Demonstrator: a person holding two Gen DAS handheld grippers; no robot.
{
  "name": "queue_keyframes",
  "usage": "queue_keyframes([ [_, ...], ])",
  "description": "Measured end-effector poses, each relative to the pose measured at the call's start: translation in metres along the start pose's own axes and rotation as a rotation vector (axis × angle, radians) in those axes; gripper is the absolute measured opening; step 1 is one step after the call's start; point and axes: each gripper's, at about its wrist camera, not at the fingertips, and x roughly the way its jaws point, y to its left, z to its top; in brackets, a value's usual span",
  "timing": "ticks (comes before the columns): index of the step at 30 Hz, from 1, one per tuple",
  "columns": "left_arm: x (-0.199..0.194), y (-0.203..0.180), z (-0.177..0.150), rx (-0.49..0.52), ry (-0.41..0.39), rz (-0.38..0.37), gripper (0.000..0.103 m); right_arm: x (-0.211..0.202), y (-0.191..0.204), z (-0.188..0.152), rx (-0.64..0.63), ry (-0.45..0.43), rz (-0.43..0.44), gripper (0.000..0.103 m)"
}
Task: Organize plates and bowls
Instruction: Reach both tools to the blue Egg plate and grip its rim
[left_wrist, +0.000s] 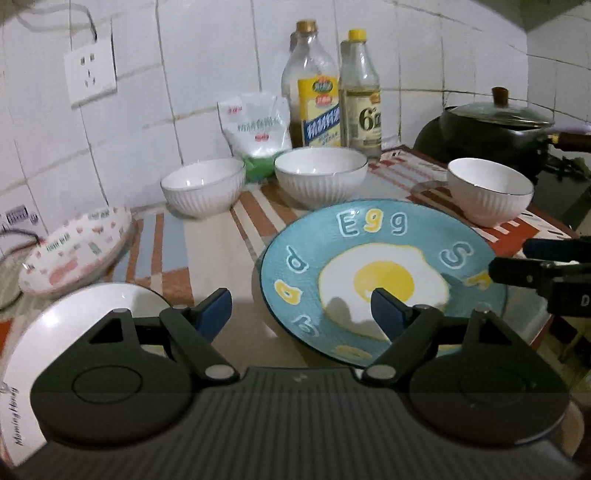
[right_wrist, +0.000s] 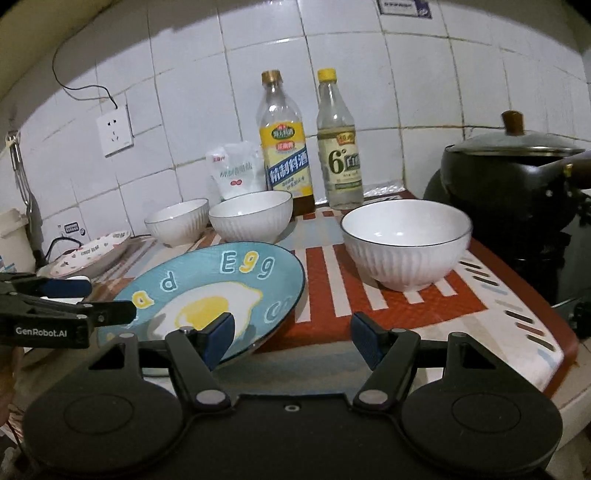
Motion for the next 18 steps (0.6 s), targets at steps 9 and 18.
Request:
queue_keyframes([
  [9,0.028,0.012,0.004,-0.066,0.089,0.020,0.060,0.030,0.003,0.016,-0.024,0.039,0.054,0.070],
  [18,0.042,0.017,0.007,-0.072,0.108,0.004,0.053,0.039,-0.009,0.010,0.040,0.074,0.082,0.060],
])
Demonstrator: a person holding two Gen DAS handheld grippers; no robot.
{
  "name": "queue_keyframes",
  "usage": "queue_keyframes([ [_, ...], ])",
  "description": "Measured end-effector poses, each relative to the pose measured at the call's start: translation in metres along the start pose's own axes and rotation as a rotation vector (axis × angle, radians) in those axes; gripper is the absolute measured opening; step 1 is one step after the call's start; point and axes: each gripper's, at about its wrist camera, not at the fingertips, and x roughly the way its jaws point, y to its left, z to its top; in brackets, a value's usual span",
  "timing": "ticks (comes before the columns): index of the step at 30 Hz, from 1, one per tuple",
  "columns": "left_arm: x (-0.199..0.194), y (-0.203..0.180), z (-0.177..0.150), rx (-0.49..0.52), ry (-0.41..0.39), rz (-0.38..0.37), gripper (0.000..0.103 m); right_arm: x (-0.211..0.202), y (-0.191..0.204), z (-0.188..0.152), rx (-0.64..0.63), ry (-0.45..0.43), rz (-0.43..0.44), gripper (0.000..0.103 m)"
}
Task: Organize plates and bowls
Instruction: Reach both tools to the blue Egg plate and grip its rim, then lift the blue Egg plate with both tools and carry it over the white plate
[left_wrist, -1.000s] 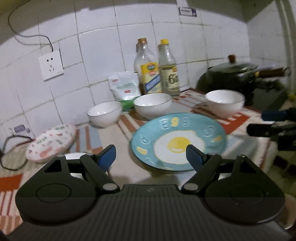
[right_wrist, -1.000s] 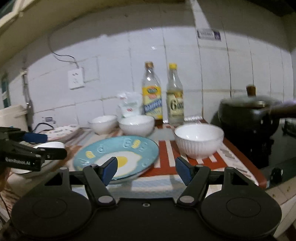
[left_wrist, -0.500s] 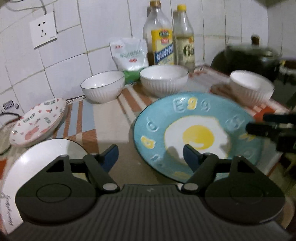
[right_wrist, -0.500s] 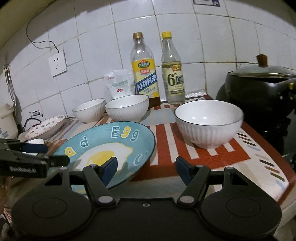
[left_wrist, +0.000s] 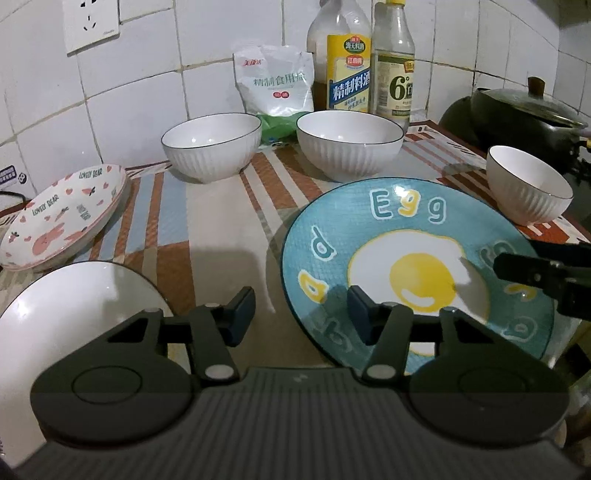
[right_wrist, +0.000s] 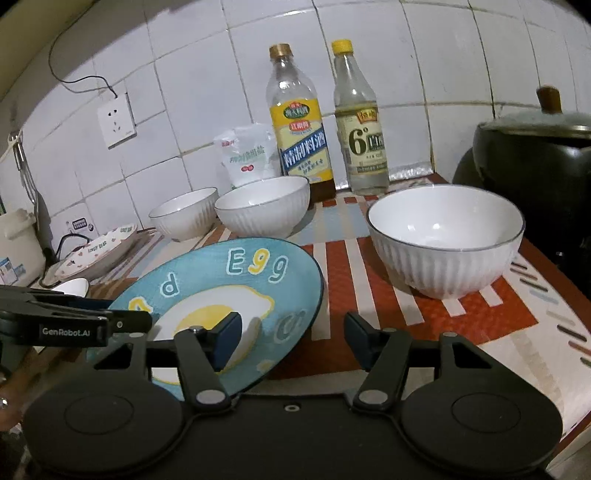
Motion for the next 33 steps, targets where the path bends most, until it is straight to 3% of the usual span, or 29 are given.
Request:
queue_keyframes([
  [4,-0.001,0.002,-0.002,-0.031,-0.039,0.063,0.054,0.004,0.003,0.000,-0.036,0.038,-0.021,0.052],
  [7,0.000,0.007,-0.001,-0.084,-0.033,0.052,0.054,0.002,0.002,0.003,-0.006,0.063,-0.023,0.047],
  [8,0.001,0.007,-0.001,-0.080,-0.034,0.051,0.051,0.003,0.005,0.003,-0.028,0.063,-0.021,0.044],
  [9,0.001,0.005,0.000,-0.074,-0.036,0.044,0.041,0.004,0.007,0.002,-0.033,0.065,0.012,0.030],
  [11,0.001,0.000,-0.001,-0.067,-0.043,0.004,0.025,0.005,0.009,0.001,-0.013,0.057,0.005,0.030],
  [14,0.001,-0.015,-0.005,-0.016,-0.077,0.066,0.027,0.004,0.009,-0.003,-0.002,0.037,0.002,0.030],
  [24,-0.003,-0.011,-0.004,-0.003,-0.058,0.038,0.026,0.006,0.020,0.001,0.026,0.031,-0.103,0.030],
  [33,-0.010,-0.010,-0.005,0.018,-0.041,0.019,0.026,-0.003,0.025,-0.002,0.023,0.011,-0.108,0.030],
])
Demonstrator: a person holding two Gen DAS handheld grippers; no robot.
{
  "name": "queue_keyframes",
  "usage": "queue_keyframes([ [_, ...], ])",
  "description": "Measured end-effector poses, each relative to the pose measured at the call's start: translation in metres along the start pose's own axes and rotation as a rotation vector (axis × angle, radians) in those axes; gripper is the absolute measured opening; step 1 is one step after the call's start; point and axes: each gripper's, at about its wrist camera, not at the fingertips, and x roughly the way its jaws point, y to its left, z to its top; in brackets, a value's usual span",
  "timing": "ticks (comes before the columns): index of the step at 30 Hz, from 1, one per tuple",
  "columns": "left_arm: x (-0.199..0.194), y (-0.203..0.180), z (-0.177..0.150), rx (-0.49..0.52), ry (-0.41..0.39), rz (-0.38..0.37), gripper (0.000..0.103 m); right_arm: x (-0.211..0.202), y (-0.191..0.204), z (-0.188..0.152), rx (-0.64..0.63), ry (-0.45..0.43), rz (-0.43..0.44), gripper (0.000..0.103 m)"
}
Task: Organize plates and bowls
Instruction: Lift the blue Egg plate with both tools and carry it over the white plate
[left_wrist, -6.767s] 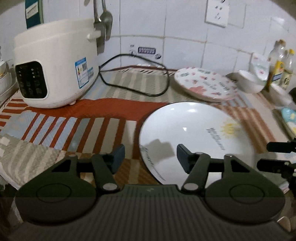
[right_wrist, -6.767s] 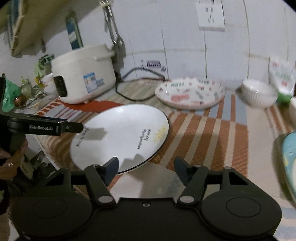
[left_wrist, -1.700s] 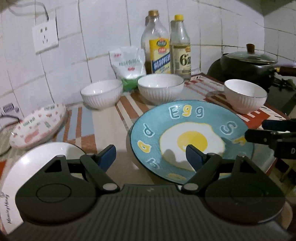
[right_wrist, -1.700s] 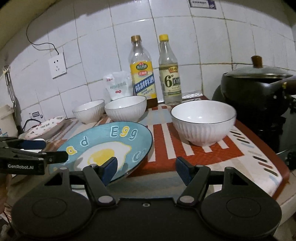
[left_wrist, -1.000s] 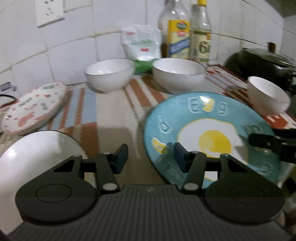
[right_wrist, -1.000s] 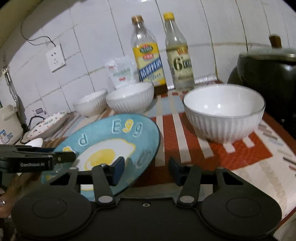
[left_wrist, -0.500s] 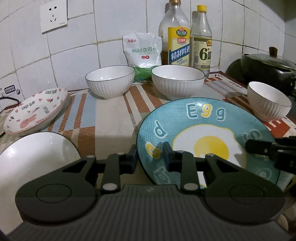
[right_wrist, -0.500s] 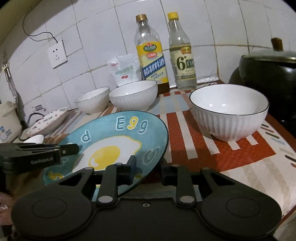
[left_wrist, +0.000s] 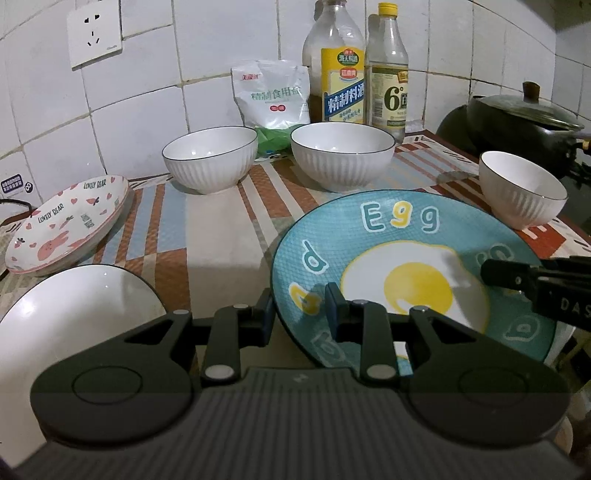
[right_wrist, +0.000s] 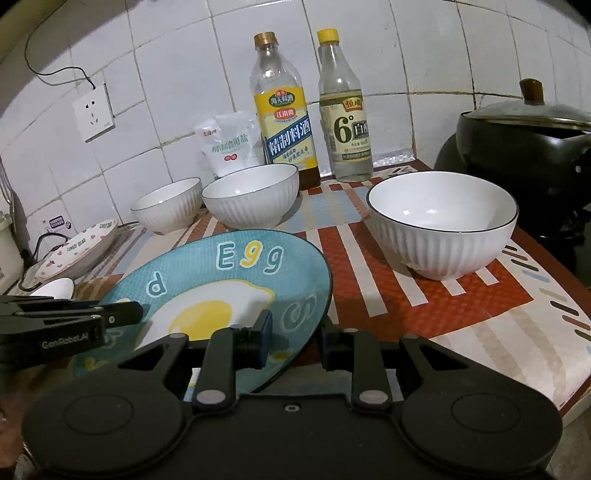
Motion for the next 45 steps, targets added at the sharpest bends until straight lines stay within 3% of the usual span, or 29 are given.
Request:
queue_keyframes([
  [15,-0.019,-0.002,-0.005,0.042,-0.028,-0.028,0.026,-0.014,-0.012,-0.002,0.058,-0.005,0.056,0.027],
  [26,-0.037,0.002,-0.004,0.046,-0.058,-0.005,0.026,-0.026,-0.001,0.004,0.045,-0.016,0.083,0.027],
  [32,-0.057,0.015,-0.006,0.037,-0.062,-0.012,0.026,-0.039,0.019,0.010,0.023,-0.003,0.091,0.027],
  [45,-0.122,0.081,-0.017,-0.006,-0.079,0.034,0.026,-0.053,0.086,0.020,-0.009,0.013,0.228,0.027],
])
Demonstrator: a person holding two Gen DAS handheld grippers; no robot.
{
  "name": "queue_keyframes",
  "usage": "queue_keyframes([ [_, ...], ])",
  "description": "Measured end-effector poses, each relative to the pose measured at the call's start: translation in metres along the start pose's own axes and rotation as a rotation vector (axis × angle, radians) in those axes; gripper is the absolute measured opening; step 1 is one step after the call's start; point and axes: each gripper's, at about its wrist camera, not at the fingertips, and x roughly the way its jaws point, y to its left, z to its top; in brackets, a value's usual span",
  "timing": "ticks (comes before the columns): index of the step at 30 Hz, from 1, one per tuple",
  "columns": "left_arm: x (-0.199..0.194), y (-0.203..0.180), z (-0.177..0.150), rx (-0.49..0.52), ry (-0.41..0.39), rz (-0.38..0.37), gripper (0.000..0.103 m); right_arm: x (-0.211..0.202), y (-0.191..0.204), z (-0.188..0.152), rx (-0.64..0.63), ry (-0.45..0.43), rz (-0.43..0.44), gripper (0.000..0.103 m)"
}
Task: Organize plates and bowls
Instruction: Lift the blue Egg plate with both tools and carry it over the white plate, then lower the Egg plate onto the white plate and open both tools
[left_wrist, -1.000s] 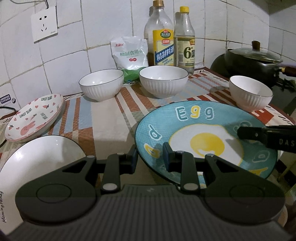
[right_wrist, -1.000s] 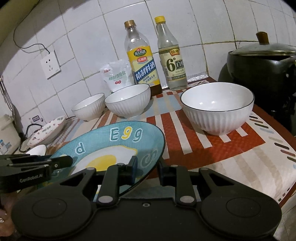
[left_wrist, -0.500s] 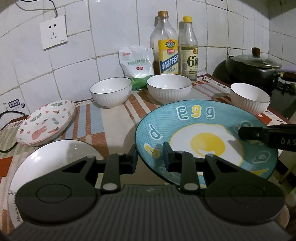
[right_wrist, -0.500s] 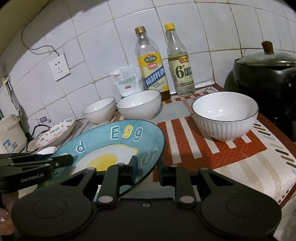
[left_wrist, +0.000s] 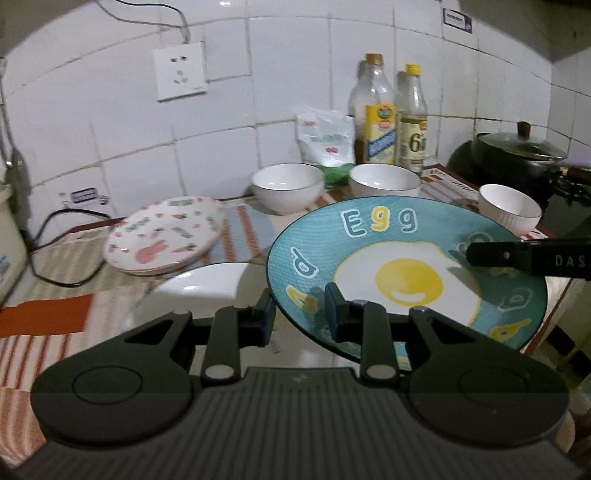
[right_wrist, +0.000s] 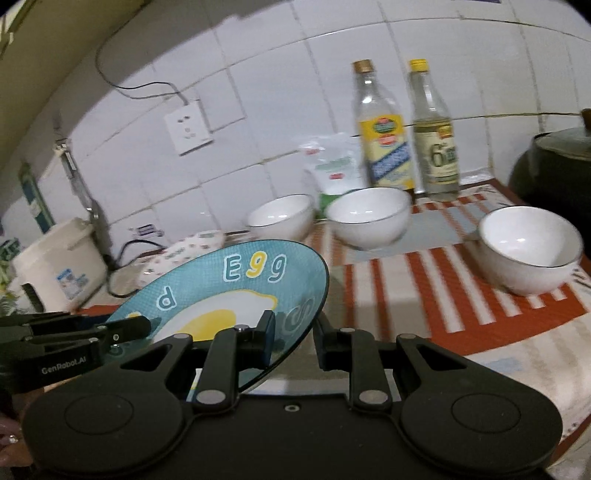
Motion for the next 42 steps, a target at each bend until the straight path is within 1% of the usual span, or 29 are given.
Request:
queue_keyframes([
  [8,-0.019,0.048,-0.015,-0.043,-0.002,0.029,0.026,0.018,0.045,-0.007,-0.025,0.011,0.049,0.027],
  [11,-0.020,0.064,-0.024,-0.059,-0.005,0.036,0.026,0.029,0.052,-0.009,-0.006,0.027,0.087,0.027],
  [20,-0.012,0.105,-0.047,-0.128,0.042,0.054,0.026,0.063,0.081,-0.018,-0.045,0.090,0.111,0.027],
  [24,-0.005,0.118,-0.054,-0.155,0.074,0.036,0.026,0.074,0.085,-0.022,-0.040,0.118,0.110,0.027],
  [28,0.003,0.121,-0.058,-0.162,0.091,0.027,0.026,0.080,0.086,-0.025,-0.047,0.132,0.096,0.027],
  [32,0.005,0.121,-0.059,-0.159,0.088,0.029,0.026,0.082,0.088,-0.026,-0.068,0.132,0.081,0.027],
  [38,0.009,0.120,-0.059,-0.157,0.083,0.036,0.026,0.084,0.095,-0.027,-0.135,0.123,0.041,0.027],
  [42,0.011,0.119,-0.059,-0.145,0.087,0.034,0.026,0.087,0.095,-0.028,-0.143,0.124,0.029,0.027],
])
